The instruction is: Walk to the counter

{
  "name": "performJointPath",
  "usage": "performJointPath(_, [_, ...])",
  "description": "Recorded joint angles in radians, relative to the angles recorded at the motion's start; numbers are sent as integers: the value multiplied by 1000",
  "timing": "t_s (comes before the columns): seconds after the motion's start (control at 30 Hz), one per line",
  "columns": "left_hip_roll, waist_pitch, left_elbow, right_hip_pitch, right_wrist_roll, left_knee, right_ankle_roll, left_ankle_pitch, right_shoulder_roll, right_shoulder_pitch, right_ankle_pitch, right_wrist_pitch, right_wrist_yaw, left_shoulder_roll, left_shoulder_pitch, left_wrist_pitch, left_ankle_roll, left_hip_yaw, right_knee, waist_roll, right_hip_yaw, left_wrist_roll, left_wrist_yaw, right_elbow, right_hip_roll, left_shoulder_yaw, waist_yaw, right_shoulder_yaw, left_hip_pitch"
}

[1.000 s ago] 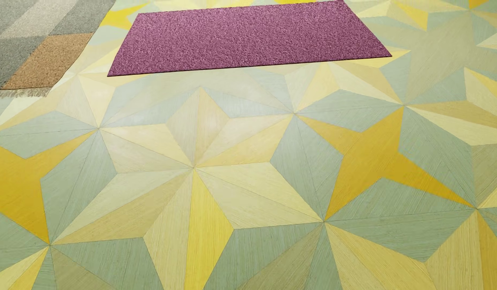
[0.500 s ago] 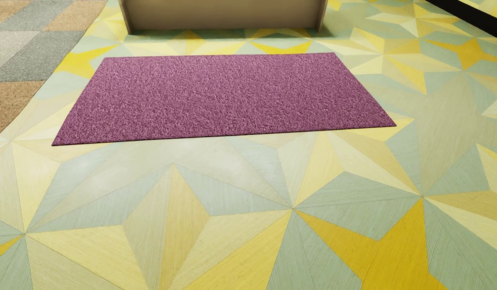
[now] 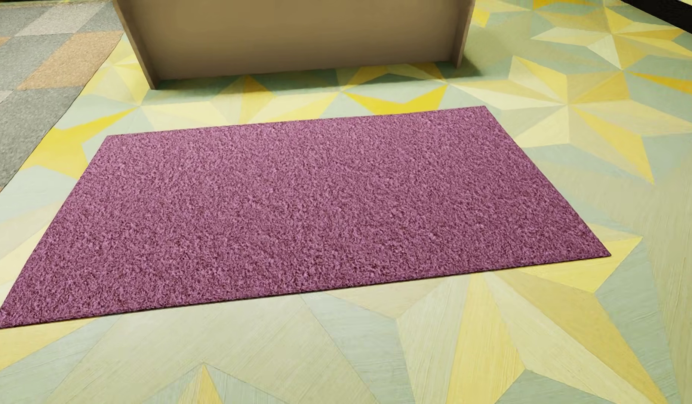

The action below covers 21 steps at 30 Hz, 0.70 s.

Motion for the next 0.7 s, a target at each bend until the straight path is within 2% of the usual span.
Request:
performJointPath(0.07, [-45, 12, 20, 210, 0, -112, 0, -110, -22, -47, -142, 0, 0, 10, 56, 0, 0, 0, -103, -47, 0, 0, 0, -133, -27, -30, 131, -62, -135])
performJointPath(0.1, [-54, 13, 25, 299, 0, -259, 0, -115, -38, -81, -215, 0, 0, 17, 83, 0, 0, 0, -150, -66, 0, 0, 0, -201, -48, -35, 184, -74, -187])
performJointPath(0.17, [-50, -4, 31, 423, 0, -657, 0, -86, -52, -161, -349, 0, 0, 24, 128, 0, 0, 0, -198, -82, 0, 0, 0, -294, -80, -40, 259, -140, -245])
performJointPath(0.2, [-43, -22, 42, 457, 0, -859, 0, 12, -56, -201, -399, 0, 0, 21, 144, 0, 0, 0, -205, -80, 0, 0, 0, -325, -86, -39, 283, -181, -260])
performJointPath(0.23, [-24, -39, 54, 491, 0, -1110, 0, 190, -62, -236, -442, 0, 0, 18, 157, 0, 0, 0, -203, -75, 0, 0, 0, -353, -94, -38, 302, -213, -282])
performJointPath(0.27, [-4, -41, 74, 535, 0, -1263, 0, 208, -69, -262, -464, 0, 0, 14, 163, 0, 0, 0, -193, -71, 0, 0, 0, -372, -113, -45, 316, -228, -312])
performJointPath(0.33, [-6, -32, 116, 611, 0, -817, 0, -177, -74, -259, -394, 0, 0, 8, 170, 0, 0, 0, -110, -69, 0, 0, 0, -387, -157, -63, 344, -241, -370])
performJointPath(0.37, [-32, -43, 145, 603, 0, -722, 0, -236, -60, -238, -288, 0, 0, 7, 170, 0, 0, 0, -4, -79, 0, 0, 0, -372, -178, -68, 346, -242, -384])
performJointPath(0.4, [-99, -41, 206, 591, 0, -631, 0, -281, -30, -206, -110, 0, 0, 5, 169, 0, 0, 0, 138, -125, 0, 0, 0, -317, -241, -94, 328, -241, -361])
performJointPath(0.43, [-110, -31, 210, 484, 0, -631, 0, -315, -16, -197, -4, 0, 0, 8, 140, 0, 0, 0, 365, -125, 0, 0, 0, -259, -226, -94, 304, -182, -297])
performJointPath(0.47, [-151, -11, 180, 350, 0, -631, 0, -357, -8, -185, 125, 0, 0, 8, 135, 0, 0, 0, 647, -148, 0, 0, 0, -201, -249, -15, 288, -119, -232])
performJointPath(0.5, [-158, 9, 135, 258, 0, -669, 0, -363, -15, -166, -48, 0, 0, 8, 102, 0, 0, 0, 788, -125, 0, 0, 0, -208, -220, -26, 219, -76, -162])
performJointPath(0.53, [-159, 29, 87, 179, 0, -708, 0, -365, -21, -142, -279, 0, 0, 6, 69, 0, 0, 0, 898, -96, 0, 0, 0, -206, -186, -21, 148, -31, -91])
performJointPath(0.57, [-161, 42, 25, 62, 0, -750, 0, -367, -6, -113, -318, 0, 0, 6, 47, 0, 0, 0, 928, -76, 0, 0, 0, -152, -175, 8, 86, -29, -21])
performJointPath(0.6, [-165, 48, -52, -75, 0, -790, 0, -372, 13, -81, -134, 0, 0, 9, 34, 0, 0, 0, 869, -65, 0, 0, 0, -87, -181, 42, 47, -52, 41])
performJointPath(0.63, [-156, 54, -135, -161, 0, -822, 0, -372, 8, -59, -1, 0, 0, 13, 19, 0, 0, 0, 725, -50, 0, 0, 0, -61, -173, 72, 13, -17, 94])
performJointPath(0.67, [-142, 54, -215, -239, 0, -839, 0, -371, -1, -46, 88, 0, 0, 17, 3, 0, 0, 0, 538, -36, 0, 0, 0, -44, -165, 103, -21, 38, 126])
performJointPath(0.7, [-129, 51, -285, -293, 0, -843, 0, -377, -8, -29, 122, 0, 0, 19, -9, 0, 0, 0, 335, -26, 0, 0, 0, -35, -158, 133, -51, 66, 151])
